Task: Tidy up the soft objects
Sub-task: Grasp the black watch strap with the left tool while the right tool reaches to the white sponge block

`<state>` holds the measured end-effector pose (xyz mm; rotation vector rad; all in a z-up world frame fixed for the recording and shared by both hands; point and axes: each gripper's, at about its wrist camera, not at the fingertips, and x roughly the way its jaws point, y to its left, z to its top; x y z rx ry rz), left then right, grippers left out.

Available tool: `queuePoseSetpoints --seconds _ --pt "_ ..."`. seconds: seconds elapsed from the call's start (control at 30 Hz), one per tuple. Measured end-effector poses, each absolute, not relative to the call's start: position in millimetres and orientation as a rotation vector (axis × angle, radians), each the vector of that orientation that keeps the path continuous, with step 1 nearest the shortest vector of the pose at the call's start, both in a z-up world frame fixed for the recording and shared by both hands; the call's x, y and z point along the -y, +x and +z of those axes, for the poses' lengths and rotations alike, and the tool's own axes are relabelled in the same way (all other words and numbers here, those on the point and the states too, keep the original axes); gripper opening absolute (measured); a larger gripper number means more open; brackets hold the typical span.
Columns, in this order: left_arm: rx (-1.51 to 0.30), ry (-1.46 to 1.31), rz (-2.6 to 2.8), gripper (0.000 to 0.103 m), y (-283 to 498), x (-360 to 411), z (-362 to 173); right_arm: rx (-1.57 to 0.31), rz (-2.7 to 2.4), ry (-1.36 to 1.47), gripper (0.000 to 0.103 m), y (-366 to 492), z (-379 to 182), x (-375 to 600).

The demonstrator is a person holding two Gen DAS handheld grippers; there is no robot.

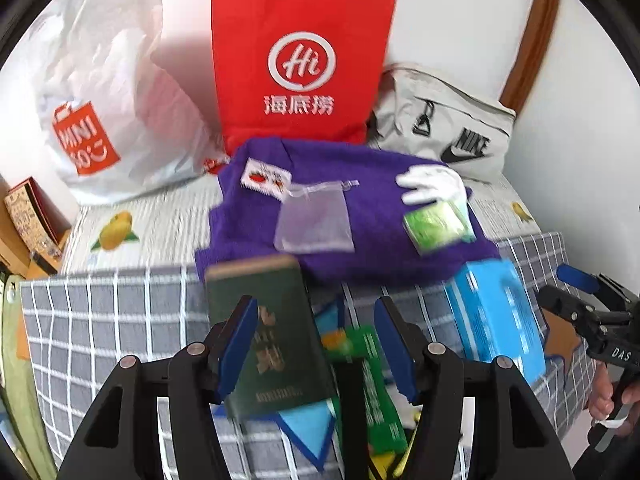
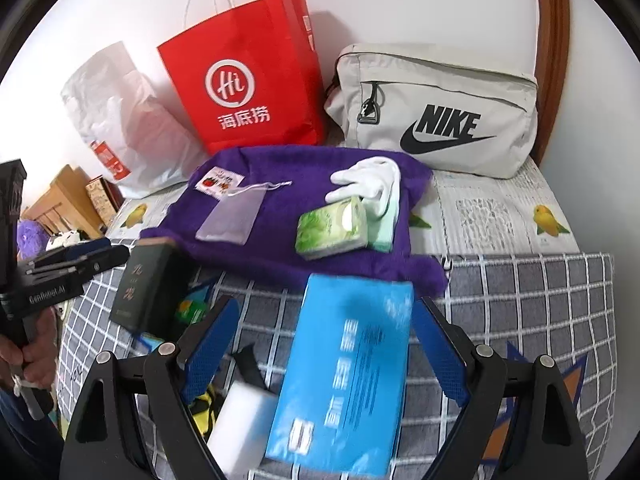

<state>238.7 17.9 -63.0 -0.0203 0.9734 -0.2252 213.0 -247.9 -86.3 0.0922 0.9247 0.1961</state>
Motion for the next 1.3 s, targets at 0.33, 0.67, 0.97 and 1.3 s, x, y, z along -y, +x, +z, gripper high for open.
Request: queuePoseSetpoints --seconds 0.33,0.67,0.97,1.3 --pt "-1.024 -0.057 -0.242 0.058 180.9 -13.0 -100.9 -0.939 0.217 0.066 0.088 165.4 -96.9 244.0" --pt "-1.060 -0.044 -0.271 0.049 169.6 -1.0 -142.9 -0.983 0.202 0.043 0.088 137.2 -122.3 242.8" --pt "-1.026 -0.078 -0.315 0.020 169.3 -8.1 -150.1 -1.022 0.187 0.038 0.088 138.1 -141.8 243.6" --pt "-1.043 -0.079 -0.319 0.022 172.1 -8.7 -154.0 -1.019 0.179 0.005 0.088 137.1 -144.2 238.4"
